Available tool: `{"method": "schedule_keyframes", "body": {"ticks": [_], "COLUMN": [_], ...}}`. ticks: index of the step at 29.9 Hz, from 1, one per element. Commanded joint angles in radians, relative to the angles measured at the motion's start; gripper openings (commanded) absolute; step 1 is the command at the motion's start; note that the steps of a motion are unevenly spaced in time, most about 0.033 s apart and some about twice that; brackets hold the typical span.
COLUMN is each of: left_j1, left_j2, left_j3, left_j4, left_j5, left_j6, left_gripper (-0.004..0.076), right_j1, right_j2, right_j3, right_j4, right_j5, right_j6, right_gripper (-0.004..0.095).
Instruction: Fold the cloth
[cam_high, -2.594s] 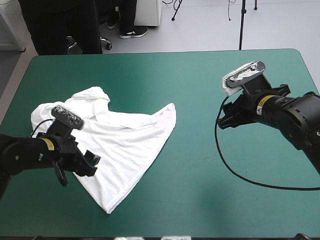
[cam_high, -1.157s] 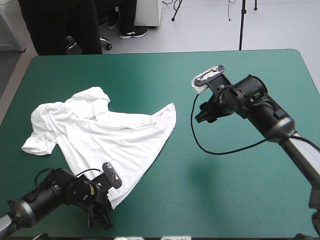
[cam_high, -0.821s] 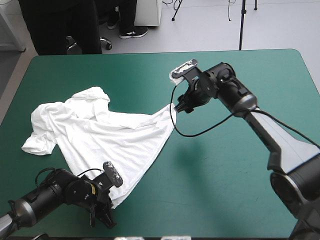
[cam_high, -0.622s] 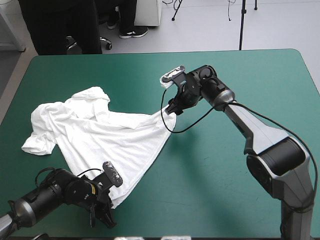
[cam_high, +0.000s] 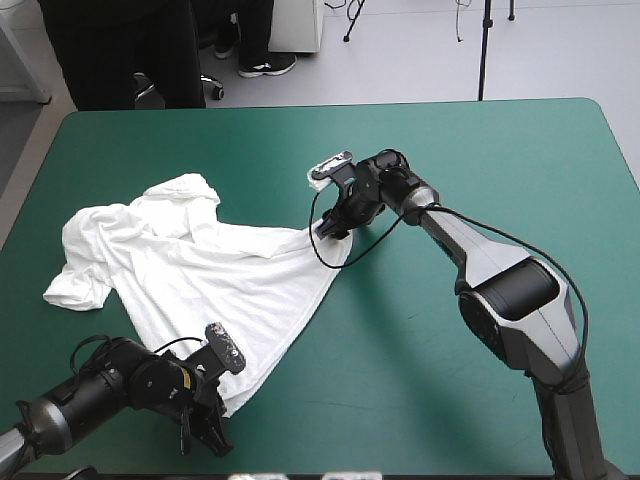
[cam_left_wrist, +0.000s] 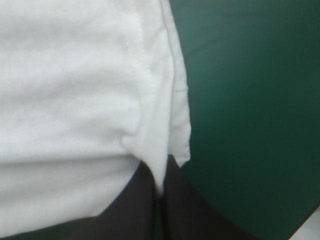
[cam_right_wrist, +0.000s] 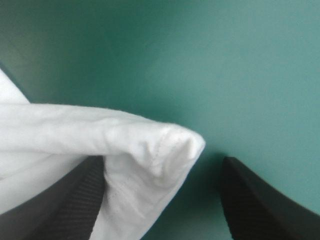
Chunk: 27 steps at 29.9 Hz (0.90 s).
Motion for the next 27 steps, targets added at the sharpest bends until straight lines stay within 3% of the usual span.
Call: {"method": "schedule_keyframes", "body": {"ticks": [1,3,9,15,20,27], "left_j1": [-0.004,-0.004,-0.004,-0.004,-0.004,-0.004], "left_j2": [0.005,0.005,0.005,0.003,0.003,0.003], "left_j3": [-0.007,-0.007,-0.007,-0.105,-0.316,-0.644], "left_j4": [-0.052,-0.052,-0.052,-0.011,0.066,0.089], "left_j5": [0.041,0.041,0.043,0.145,0.251,0.281], "left_j6": [-0.014,-0.014,-0.021,-0.155,-0.257,-0.282], "left_gripper": [-0.0009,-0.0009,-0.0009,-0.0009,-0.0009,-0.0009], "right_j1": [-0.007,-0.007,-0.007,-0.032,-0.079,-0.109], "right_j2": [-0.038,-0.035,-0.035,-0.058,-0.16,-0.377], "right_j3": [-0.028,-0.028,-0.028,-0.028,-0.028,-0.028], "right_j4": [0.065,0.087,0.092,0.1,0.104,0.098], "right_j5": [-0.028,-0.028,-0.034,-0.002,0.047,0.076], "right_j6": [-0.038,-0.038,-0.038,-0.005,0.0,0.0], "right_gripper": [0.0513,0.0418,0.0004,-0.0017,-0.0017,-0.0017]}}
